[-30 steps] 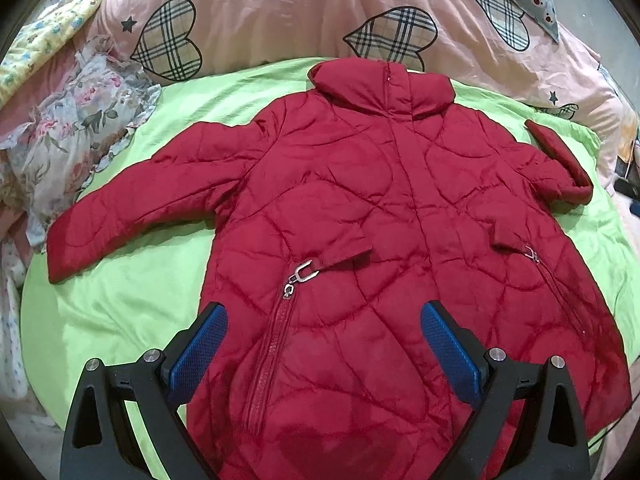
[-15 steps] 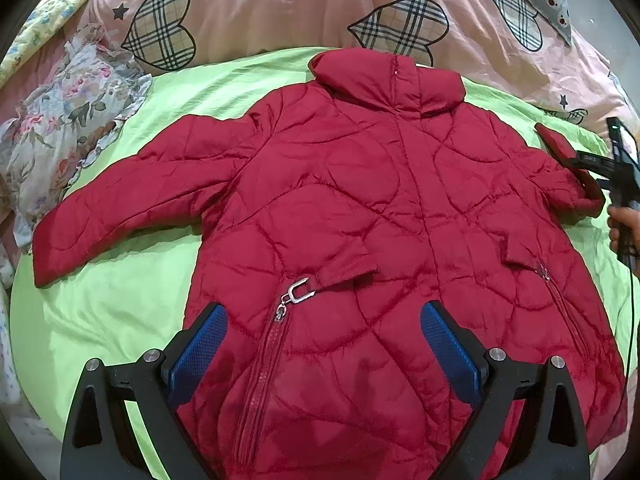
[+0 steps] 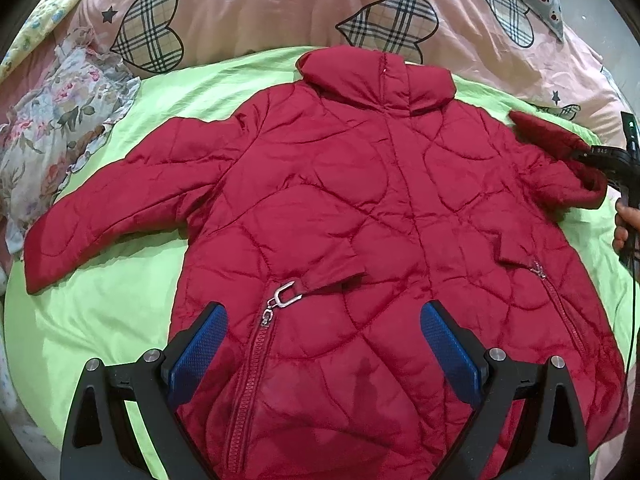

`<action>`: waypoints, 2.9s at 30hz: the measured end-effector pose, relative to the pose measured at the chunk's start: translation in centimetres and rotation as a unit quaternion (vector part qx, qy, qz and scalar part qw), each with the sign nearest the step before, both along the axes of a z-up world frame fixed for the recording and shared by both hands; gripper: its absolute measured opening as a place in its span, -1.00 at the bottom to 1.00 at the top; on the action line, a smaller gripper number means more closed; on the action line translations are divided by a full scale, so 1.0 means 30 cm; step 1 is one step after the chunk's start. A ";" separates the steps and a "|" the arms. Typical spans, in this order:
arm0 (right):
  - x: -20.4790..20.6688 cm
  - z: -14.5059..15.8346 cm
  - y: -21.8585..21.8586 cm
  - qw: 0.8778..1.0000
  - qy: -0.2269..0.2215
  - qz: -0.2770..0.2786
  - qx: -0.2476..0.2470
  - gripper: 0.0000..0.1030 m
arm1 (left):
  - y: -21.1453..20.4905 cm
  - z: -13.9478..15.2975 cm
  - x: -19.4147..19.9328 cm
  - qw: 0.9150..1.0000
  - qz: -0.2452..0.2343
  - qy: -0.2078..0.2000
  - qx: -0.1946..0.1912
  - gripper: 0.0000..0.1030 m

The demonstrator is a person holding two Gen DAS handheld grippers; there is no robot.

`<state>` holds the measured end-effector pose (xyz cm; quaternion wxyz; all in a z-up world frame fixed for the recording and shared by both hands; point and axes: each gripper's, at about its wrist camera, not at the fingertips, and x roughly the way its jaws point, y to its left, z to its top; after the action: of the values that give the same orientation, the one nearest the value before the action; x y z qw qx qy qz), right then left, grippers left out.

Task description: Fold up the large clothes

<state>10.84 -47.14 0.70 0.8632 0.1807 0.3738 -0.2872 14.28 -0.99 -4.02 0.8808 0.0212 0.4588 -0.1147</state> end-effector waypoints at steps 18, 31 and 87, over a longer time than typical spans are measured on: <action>0.166 -0.191 0.712 0.934 0.017 0.354 0.032 -0.77 | 0.187 -0.076 0.132 0.989 0.015 0.067 -0.132 0.90; 0.194 -0.259 0.774 0.904 0.044 0.421 0.050 -0.67 | 0.097 -0.225 0.564 0.968 -0.015 0.131 -0.211 0.17; 0.172 -0.190 0.614 0.979 0.044 0.190 -0.064 0.28 | -0.012 -0.294 0.489 0.998 0.003 0.051 -0.039 -0.48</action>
<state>16.01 -28.71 -4.99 0.8948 0.0376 0.4193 -0.1488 28.95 -1.34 -12.85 0.8567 -0.0207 0.4986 -0.1308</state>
